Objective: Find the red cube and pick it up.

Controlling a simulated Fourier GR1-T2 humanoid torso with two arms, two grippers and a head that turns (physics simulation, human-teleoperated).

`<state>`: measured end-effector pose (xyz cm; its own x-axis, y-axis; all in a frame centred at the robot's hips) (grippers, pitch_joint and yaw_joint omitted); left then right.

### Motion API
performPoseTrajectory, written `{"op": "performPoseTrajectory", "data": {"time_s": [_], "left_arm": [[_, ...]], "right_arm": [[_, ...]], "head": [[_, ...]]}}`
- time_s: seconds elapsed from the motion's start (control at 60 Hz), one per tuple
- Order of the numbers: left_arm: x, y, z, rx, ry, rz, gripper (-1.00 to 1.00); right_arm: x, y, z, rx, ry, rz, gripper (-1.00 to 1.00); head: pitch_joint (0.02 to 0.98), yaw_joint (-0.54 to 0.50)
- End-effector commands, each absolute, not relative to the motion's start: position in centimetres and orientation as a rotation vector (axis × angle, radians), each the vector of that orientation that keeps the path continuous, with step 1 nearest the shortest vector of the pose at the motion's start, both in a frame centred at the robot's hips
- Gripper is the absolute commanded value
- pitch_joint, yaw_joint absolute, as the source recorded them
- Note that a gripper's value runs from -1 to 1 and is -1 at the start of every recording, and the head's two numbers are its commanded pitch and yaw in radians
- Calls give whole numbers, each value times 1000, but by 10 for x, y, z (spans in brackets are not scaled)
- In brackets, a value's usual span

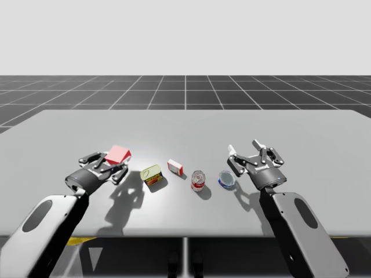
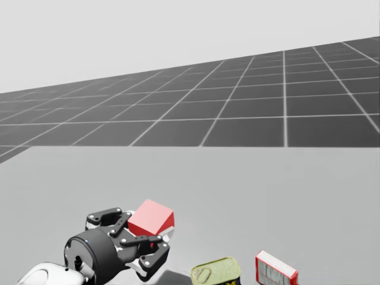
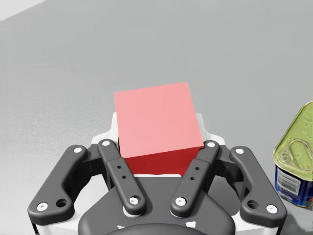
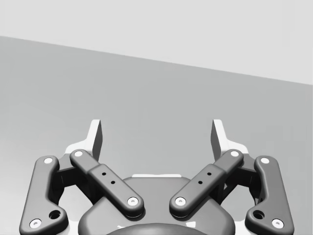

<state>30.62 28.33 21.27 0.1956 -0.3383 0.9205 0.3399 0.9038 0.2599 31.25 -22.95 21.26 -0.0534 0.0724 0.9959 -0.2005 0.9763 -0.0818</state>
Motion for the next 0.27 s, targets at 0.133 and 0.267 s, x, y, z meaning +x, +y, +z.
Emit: {"op": "performPoseTrajectory", "data": {"time_s": [0.133,0.267], "left_arm": [[303,271,301,-29,-1461,-578,1000],[297,267,340,-9,-1553,-575,1000]], "right_arm": [[312,-228,211,98,-1605,249,-1000],[311,-228,211,95,-1603,258,-1000]], "head": [[435,328],[433,328]]}}
